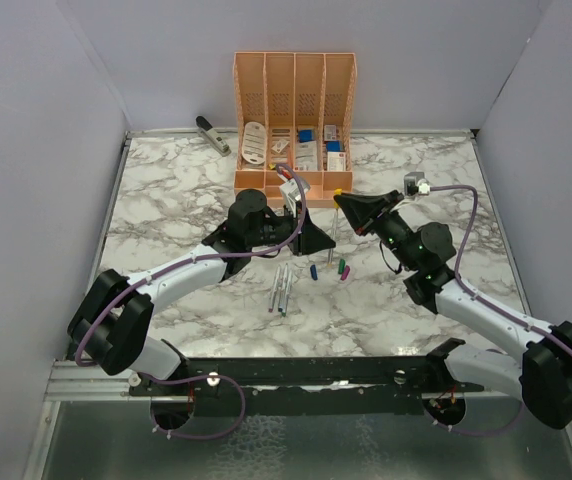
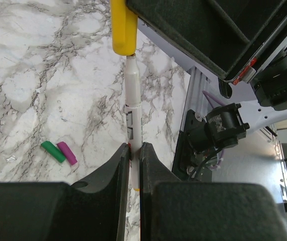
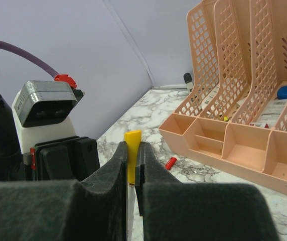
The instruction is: Insert the pens into the pen caps
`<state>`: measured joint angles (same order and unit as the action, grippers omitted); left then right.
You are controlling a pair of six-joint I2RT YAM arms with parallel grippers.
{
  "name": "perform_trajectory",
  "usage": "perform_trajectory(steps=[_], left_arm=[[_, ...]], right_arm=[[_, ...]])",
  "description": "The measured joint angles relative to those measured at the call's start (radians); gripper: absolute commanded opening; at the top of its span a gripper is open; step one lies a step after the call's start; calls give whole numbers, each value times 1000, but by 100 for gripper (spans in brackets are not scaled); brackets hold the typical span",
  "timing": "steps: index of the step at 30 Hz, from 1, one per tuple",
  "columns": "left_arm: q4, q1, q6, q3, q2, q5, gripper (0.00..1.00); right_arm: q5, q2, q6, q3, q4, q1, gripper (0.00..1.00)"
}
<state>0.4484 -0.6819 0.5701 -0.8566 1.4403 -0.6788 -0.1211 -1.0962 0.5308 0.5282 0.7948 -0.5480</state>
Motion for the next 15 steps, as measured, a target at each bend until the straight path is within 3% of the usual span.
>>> perform_trajectory(steps=[15], left_arm=[[0, 2, 0, 0, 0, 18, 0]], right_arm=[[0, 17, 8, 0, -26, 0, 1]])
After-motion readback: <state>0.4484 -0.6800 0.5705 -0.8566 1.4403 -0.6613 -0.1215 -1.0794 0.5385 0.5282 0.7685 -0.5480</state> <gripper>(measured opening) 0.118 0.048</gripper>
